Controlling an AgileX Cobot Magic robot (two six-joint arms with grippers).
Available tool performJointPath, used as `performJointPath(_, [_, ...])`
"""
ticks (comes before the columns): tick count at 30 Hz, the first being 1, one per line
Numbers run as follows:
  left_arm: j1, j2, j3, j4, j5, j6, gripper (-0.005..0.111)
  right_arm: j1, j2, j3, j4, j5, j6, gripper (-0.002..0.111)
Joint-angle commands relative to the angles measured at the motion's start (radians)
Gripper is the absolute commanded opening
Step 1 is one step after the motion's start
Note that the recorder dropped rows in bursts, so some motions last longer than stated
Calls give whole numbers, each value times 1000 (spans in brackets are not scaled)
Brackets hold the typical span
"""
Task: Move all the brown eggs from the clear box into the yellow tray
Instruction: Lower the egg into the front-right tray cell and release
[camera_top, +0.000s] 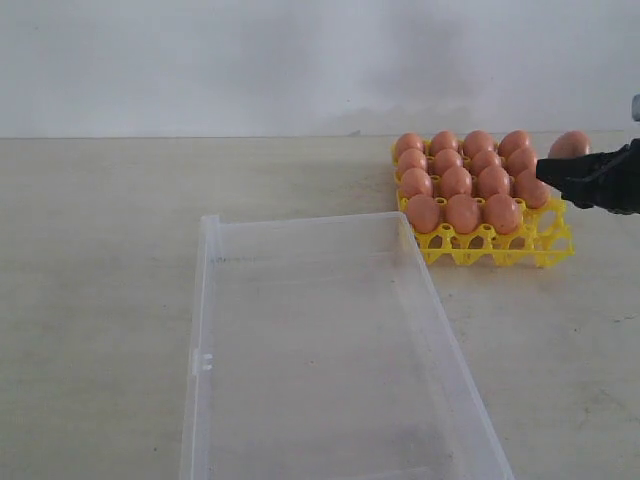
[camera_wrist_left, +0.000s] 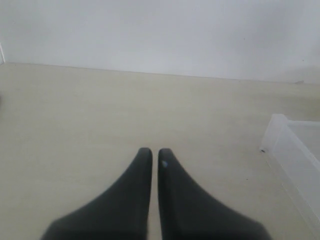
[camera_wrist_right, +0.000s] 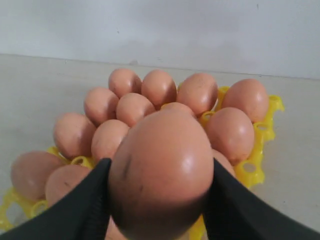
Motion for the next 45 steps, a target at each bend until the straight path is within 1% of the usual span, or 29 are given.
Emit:
performJointPath(1, [2, -2, 3, -3, -7, 2, 4, -8, 45, -8, 8, 9, -91, 0])
performJointPath(6, [2, -2, 3, -3, -7, 2, 4, -8, 117, -8, -18, 5, -95, 0])
performJointPath(11, [2, -2, 3, -3, -7, 2, 4, -8, 164, -8, 2, -16, -167, 0])
performJointPath(14, [2, -2, 3, -3, -7, 2, 4, -8, 177, -10, 40, -20, -180, 0])
performJointPath(16, [2, -2, 3, -3, -7, 2, 4, -8, 184, -10, 89, -26, -180, 2])
performJointPath(17, [2, -2, 3, -3, -7, 2, 4, -8, 187, -10, 109, -26, -180, 5])
performJointPath(19, [2, -2, 3, -3, -7, 2, 4, -8, 187, -10, 131, -26, -180, 15])
performJointPath(24, [2, -2, 3, -3, -7, 2, 4, -8, 187, -10, 140, -27, -155, 48])
performJointPath(26, [2, -2, 3, -3, -7, 2, 4, -8, 187, -10, 140, -27, -155, 53])
performJointPath(40, [2, -2, 3, -3, -7, 2, 4, -8, 187, -10, 140, -38, -121, 54])
performJointPath(42, [2, -2, 3, -3, -7, 2, 4, -8, 187, -10, 152, -82, -121, 54])
performJointPath(45, [2, -2, 3, -3, -7, 2, 4, -8, 187, -10, 211, -236, -121, 54])
